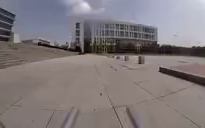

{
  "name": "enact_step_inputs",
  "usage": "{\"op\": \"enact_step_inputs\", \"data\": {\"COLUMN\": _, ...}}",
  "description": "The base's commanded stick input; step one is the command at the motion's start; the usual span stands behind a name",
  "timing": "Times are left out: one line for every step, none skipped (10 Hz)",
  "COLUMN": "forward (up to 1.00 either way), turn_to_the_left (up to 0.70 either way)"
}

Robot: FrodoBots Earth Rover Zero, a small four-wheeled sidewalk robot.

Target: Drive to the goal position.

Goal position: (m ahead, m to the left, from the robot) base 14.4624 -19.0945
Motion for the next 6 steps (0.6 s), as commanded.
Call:
{"op": "enact_step_inputs", "data": {"forward": 0.85, "turn_to_the_left": 0.01}}
{"op": "enact_step_inputs", "data": {"forward": 0.85, "turn_to_the_left": 0.01}}
{"op": "enact_step_inputs", "data": {"forward": 0.85, "turn_to_the_left": 0.01}}
{"op": "enact_step_inputs", "data": {"forward": 0.85, "turn_to_the_left": 0.01}}
{"op": "enact_step_inputs", "data": {"forward": 0.85, "turn_to_the_left": 0.01}}
{"op": "enact_step_inputs", "data": {"forward": 0.85, "turn_to_the_left": 0.01}}
